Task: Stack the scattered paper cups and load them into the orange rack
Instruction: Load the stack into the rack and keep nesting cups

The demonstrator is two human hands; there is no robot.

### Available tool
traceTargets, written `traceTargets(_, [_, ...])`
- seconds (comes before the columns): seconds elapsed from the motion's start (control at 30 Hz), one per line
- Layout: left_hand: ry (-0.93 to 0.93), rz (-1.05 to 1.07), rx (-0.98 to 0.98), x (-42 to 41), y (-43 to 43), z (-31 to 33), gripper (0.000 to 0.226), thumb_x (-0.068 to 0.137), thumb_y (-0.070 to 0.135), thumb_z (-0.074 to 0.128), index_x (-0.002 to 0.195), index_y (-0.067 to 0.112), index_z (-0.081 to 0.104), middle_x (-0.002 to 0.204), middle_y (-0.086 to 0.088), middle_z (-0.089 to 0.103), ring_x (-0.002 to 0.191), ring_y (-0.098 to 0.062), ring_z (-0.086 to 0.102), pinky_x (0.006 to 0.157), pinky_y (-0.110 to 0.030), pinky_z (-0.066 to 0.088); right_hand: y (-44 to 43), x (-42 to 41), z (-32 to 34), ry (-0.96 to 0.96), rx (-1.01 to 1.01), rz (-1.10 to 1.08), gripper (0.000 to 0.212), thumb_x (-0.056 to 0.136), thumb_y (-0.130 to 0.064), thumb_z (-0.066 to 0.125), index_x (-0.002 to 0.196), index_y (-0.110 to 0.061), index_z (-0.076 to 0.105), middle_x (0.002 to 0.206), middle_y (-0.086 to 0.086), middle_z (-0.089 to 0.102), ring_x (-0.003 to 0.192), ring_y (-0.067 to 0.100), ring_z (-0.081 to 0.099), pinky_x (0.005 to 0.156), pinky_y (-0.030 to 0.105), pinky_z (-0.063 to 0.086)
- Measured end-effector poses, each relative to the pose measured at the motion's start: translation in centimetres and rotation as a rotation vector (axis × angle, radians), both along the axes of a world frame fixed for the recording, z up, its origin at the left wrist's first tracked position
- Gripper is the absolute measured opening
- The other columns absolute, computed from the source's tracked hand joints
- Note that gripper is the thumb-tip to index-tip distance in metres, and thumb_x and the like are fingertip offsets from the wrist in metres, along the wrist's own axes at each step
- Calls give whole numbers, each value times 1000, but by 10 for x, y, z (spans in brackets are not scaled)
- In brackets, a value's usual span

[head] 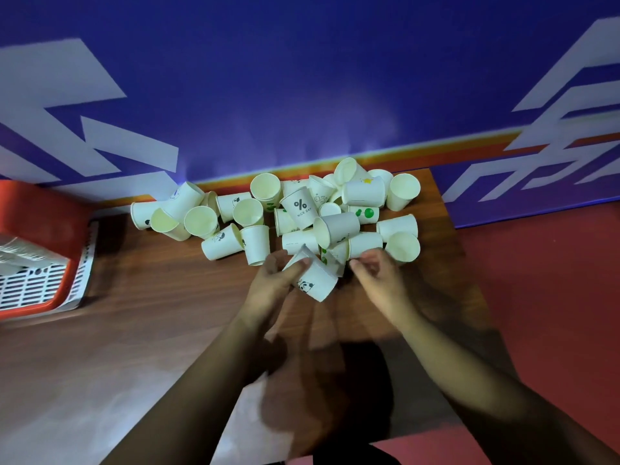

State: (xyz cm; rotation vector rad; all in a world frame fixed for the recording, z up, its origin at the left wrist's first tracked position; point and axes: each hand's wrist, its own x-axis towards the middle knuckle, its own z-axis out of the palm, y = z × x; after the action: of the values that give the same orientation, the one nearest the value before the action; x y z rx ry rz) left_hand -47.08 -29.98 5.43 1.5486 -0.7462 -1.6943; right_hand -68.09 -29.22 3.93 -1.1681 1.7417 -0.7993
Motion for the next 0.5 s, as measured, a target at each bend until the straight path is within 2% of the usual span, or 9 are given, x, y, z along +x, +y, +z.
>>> traceTargets(0.07, [-34,-47,-27,-1,0,-1,78,66,42,90,129,13,57,127,-14,65,115,-27,66,101,-48,52,-10,-25,-12,383,-146,-48,32,84,-24,71,109,-9,61,111,7,56,104,21,55,87,28,47])
traceTargets(0.1, [-66,-77,-47,-3,1,2,74,67,42,89,129,16,58,125,-9,66,114,-22,67,99,-43,54,-14,-36,-18,553,-184,-46,36,81,-23,73,111,-6,62,116,13,54,109,28,53,92,37,46])
traceTargets(0.17, [-129,-116,-83,-4,6,5,58,76,33,85,127,18,59,117,-1,70,106,-13,69,91,-31,55,-17,-51,-29,790,-139,-12,41,78,-25,74,110,-2,63,122,19,51,113,37,49,95,45,44])
traceTargets(0.23, [-153,-115,-100,-3,10,6,51,80,27,82,126,19,60,112,3,72,101,-8,69,87,-27,54,-18,-59,-37,936,-19,12,36,77,-26,74,105,-4,66,129,20,47,116,38,46,96,47,41])
traceTargets(0.3, [-182,-98,-118,1,16,9,48,81,27,82,124,20,62,111,4,73,101,-8,69,87,-27,53,-17,-63,-43,1022,66,42,24,80,-23,71,99,-8,70,132,18,46,117,37,43,97,48,38])
traceTargets(0.4, [-196,-68,-128,11,24,10,44,78,26,83,118,19,65,109,-1,73,102,-14,69,81,-25,52,-15,-67,-47,1067,70,71,15,82,-19,70,94,-12,73,129,15,47,116,35,44,96,49,37])
traceTargets(0.5, [-224,-44,-146,25,32,10,49,73,29,80,118,19,64,112,-7,71,99,-16,68,76,-24,51,-5,-59,-42,950,-26,24,12,79,-17,75,90,-14,74,130,13,48,118,35,46,96,50,39])
